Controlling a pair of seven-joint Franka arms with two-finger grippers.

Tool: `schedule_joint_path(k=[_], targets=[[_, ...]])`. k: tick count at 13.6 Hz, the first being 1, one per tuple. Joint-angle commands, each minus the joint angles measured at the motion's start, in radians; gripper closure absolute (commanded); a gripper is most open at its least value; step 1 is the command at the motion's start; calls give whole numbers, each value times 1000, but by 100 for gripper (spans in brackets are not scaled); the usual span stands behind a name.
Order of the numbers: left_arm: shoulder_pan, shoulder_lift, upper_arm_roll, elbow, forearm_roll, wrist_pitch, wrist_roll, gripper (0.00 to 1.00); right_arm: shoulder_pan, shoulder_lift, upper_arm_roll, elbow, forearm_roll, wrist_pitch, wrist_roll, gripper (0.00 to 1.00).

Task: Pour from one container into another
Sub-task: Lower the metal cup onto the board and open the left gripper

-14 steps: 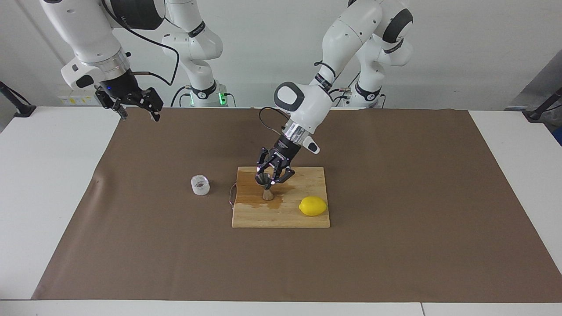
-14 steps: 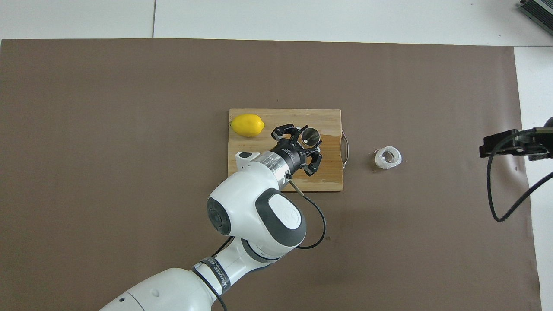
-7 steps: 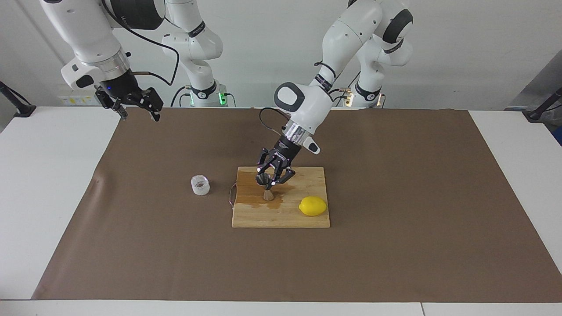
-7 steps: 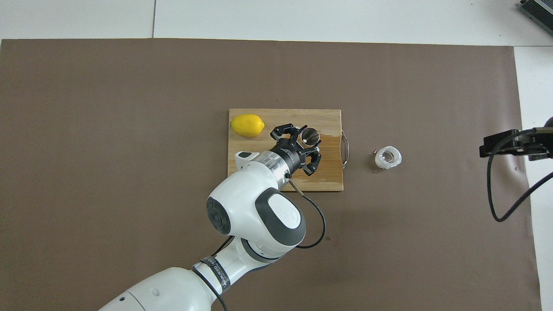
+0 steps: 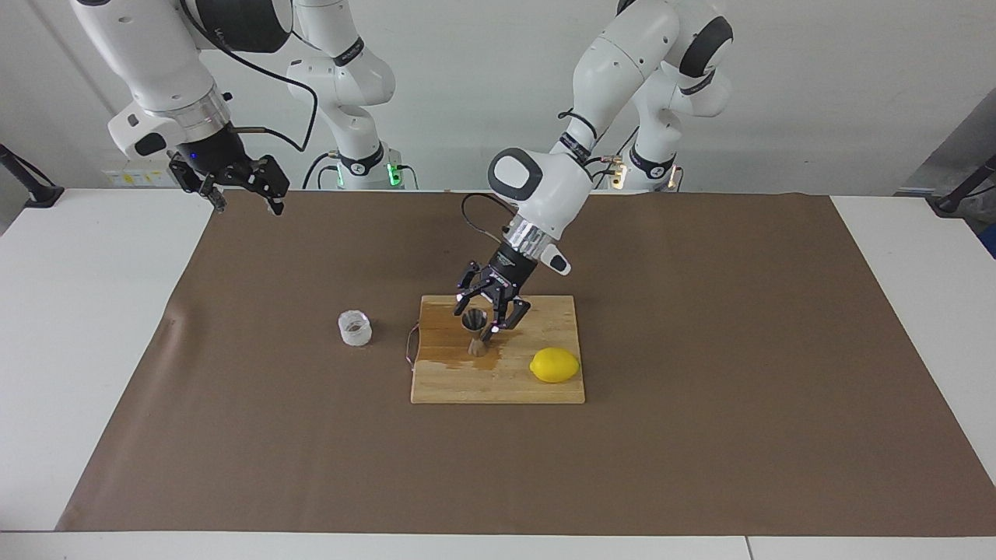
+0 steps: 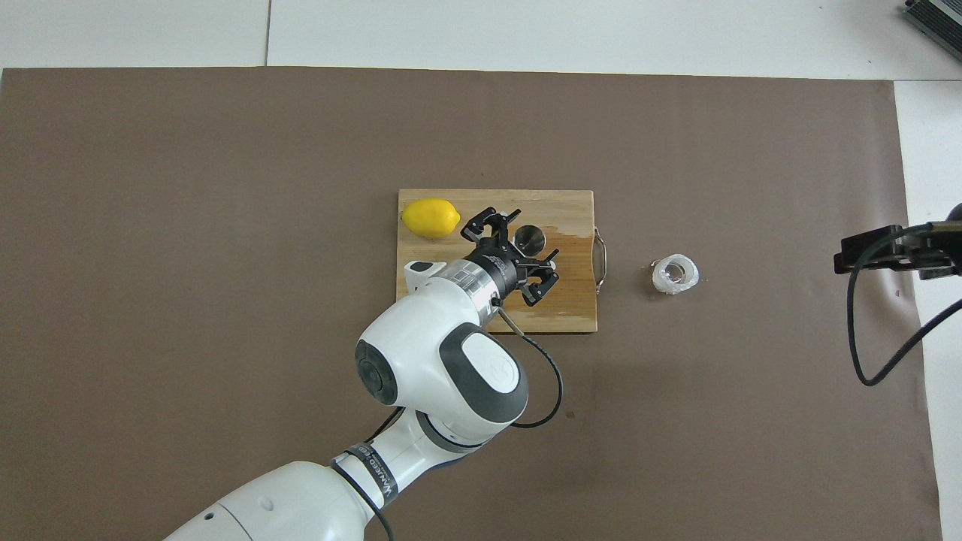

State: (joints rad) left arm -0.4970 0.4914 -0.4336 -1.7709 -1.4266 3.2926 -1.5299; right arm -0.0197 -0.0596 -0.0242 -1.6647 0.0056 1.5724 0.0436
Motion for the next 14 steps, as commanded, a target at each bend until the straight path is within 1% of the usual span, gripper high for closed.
schedule_joint_path(k=[1, 3, 5, 7, 10, 12, 14], targets=[[5, 1, -5, 16, 15, 18, -7, 0, -19, -19, 4, -21, 5, -2, -15, 0], [-5, -39, -7, 16, 18, 22, -3, 0, -14, -22, 6, -20, 5, -6, -19, 0], [0, -85, -5, -1, 21, 15, 52, 0, -19, -26, 4, -21, 5, 4, -63, 0], [12, -100, 2, -4, 23, -8, 95, 0, -17, -26, 4, -26, 8, 21, -236, 0], [84, -126, 6, -11, 43, -146, 197, 0, -25, -32, 3, -55, 19, 57, -524, 0], [132, -139, 7, -28, 104, -198, 231, 0, -48, -45, 3, -99, 37, 115, -757, 0], [194, -148, 9, -31, 194, -295, 231, 0, -71, -45, 3, -142, 37, 162, -954, 0]])
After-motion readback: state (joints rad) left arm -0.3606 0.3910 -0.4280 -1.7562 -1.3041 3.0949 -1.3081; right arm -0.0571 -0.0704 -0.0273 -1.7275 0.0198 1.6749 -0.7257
